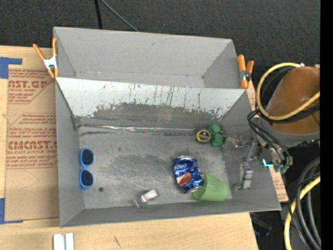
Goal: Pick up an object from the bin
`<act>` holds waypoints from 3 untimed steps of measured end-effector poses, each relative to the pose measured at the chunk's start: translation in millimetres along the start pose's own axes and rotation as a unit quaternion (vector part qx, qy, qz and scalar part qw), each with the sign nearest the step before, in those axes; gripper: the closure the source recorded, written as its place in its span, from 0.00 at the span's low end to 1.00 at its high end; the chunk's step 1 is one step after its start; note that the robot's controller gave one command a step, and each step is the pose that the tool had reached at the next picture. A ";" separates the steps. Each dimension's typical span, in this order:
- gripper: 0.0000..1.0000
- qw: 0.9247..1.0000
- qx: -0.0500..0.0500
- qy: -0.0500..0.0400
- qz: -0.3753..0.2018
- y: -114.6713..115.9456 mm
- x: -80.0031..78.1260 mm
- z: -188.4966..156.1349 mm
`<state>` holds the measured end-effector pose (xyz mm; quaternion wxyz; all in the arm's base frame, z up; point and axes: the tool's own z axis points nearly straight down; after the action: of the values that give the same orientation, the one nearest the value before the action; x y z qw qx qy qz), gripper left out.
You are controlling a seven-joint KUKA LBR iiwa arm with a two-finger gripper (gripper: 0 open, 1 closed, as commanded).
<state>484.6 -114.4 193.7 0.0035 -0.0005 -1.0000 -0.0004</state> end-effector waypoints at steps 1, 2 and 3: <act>0.00 1.000 -0.001 -0.002 -0.027 64.5 2.4 37.2; 0.00 0.997 -0.001 -0.006 -0.071 119.2 -16.9 124.3; 1.00 0.998 0.000 -0.004 -0.068 115.7 -15.5 122.4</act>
Offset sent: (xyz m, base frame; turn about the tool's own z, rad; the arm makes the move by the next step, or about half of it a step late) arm -0.0020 0.0598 -0.0344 -0.0468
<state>499.4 1.3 71.3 -0.0001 0.0674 -0.9977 -0.0004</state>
